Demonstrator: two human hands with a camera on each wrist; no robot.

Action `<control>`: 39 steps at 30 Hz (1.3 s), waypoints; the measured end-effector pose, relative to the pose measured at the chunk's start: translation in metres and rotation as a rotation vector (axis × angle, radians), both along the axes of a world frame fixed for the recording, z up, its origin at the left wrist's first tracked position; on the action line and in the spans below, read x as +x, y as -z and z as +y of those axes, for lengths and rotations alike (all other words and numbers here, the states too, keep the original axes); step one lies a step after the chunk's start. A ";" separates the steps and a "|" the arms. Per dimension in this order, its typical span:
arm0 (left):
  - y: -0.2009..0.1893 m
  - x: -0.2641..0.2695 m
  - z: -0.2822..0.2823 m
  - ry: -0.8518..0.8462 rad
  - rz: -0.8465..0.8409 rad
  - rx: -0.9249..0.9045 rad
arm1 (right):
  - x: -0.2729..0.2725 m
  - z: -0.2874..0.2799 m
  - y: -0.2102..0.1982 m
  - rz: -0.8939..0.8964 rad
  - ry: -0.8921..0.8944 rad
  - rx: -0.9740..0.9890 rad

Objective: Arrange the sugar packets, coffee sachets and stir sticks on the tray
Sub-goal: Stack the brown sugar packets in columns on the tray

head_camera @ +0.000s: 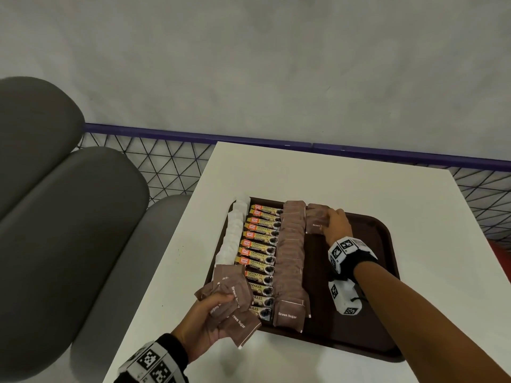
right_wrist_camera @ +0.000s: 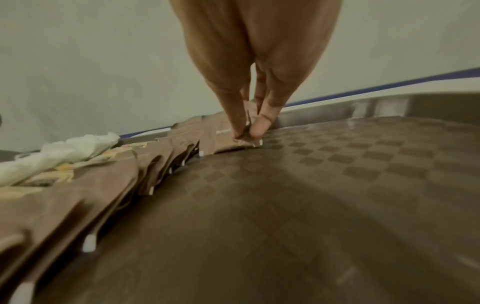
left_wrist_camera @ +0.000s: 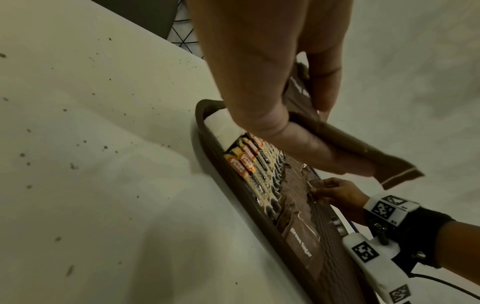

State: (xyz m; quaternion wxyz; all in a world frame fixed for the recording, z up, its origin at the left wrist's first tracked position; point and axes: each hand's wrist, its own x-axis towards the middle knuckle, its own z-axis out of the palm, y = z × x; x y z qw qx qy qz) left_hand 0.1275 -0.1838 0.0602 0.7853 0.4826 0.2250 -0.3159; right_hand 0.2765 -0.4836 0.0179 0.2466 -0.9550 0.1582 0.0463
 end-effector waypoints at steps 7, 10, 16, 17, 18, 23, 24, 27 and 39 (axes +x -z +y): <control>-0.003 0.003 -0.002 0.006 0.005 -0.030 | -0.009 0.010 -0.003 -0.160 -0.055 -0.051; -0.003 0.004 -0.007 0.008 0.004 -0.035 | -0.024 0.025 -0.014 -0.228 -0.111 0.112; -0.006 0.001 -0.019 0.019 -0.011 -0.039 | -0.075 0.065 -0.031 -0.143 -0.343 0.514; -0.006 0.000 -0.021 0.025 -0.015 -0.040 | -0.084 0.072 -0.035 -0.078 -0.385 0.571; -0.006 -0.001 -0.023 0.030 -0.019 -0.039 | -0.093 0.077 -0.040 -0.008 -0.425 0.622; -0.011 -0.008 -0.033 0.067 -0.047 -0.023 | -0.123 0.093 -0.042 0.117 -0.392 0.879; -0.012 -0.009 -0.034 0.075 -0.048 -0.018 | -0.126 0.094 -0.042 0.099 -0.343 0.924; -0.013 -0.013 -0.036 0.076 -0.047 -0.012 | -0.130 0.093 -0.047 0.091 -0.182 1.061; -0.019 -0.018 -0.039 0.090 -0.039 -0.023 | -0.132 0.068 -0.058 0.050 0.080 1.353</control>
